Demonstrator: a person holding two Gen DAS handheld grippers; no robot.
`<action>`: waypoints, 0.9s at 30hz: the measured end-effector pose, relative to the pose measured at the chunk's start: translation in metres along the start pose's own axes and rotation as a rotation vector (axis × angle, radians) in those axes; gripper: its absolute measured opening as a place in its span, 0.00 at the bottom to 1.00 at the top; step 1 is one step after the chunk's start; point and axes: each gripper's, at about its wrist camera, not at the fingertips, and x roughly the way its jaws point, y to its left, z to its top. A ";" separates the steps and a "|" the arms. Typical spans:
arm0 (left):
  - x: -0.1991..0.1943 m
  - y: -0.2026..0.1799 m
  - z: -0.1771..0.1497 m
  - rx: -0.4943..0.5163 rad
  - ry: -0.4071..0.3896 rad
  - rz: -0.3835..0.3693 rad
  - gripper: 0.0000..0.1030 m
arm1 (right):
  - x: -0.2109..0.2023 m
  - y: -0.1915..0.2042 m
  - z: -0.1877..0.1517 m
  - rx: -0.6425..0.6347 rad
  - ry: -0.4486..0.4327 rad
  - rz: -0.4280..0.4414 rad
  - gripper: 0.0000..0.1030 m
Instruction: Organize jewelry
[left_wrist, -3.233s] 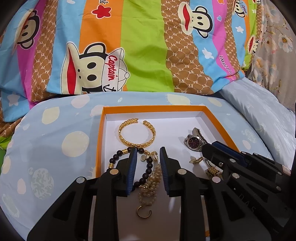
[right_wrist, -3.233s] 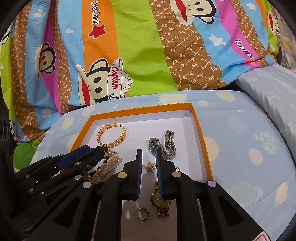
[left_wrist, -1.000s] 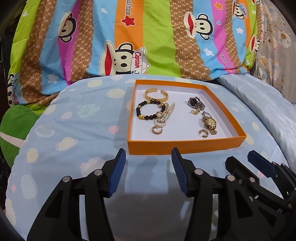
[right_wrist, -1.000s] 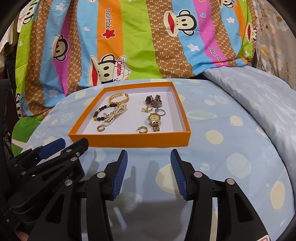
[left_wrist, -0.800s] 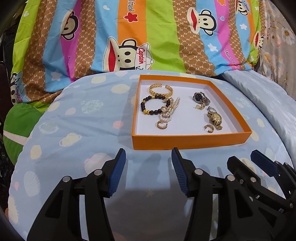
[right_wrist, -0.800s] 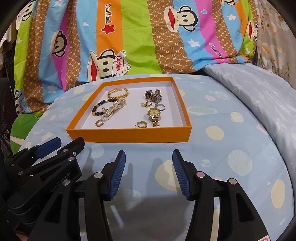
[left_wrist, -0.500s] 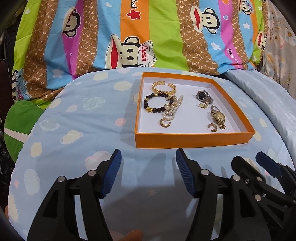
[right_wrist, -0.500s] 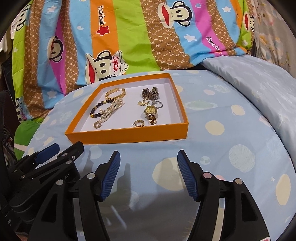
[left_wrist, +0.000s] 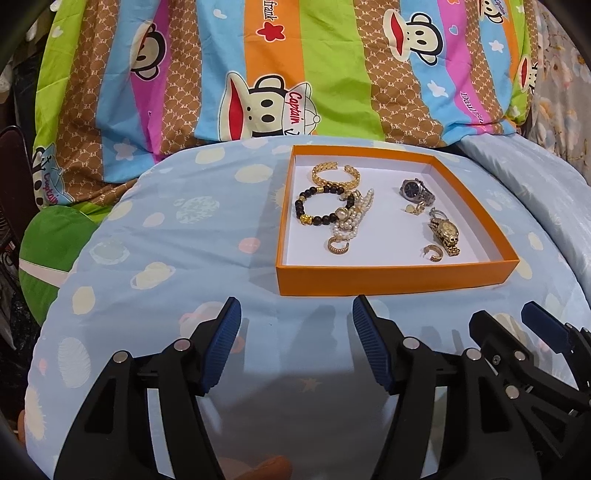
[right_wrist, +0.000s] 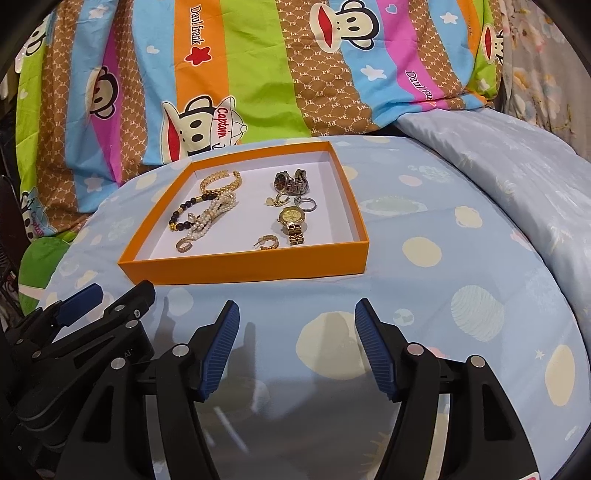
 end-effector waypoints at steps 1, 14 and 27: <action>0.000 0.000 0.000 0.001 -0.001 0.003 0.59 | 0.000 0.000 0.000 -0.001 0.000 -0.002 0.63; 0.001 0.000 0.000 0.000 -0.001 0.014 0.59 | 0.000 0.001 0.000 -0.008 0.000 -0.011 0.63; -0.002 0.002 0.002 0.001 -0.006 0.020 0.59 | -0.001 0.002 0.001 -0.014 -0.002 -0.018 0.63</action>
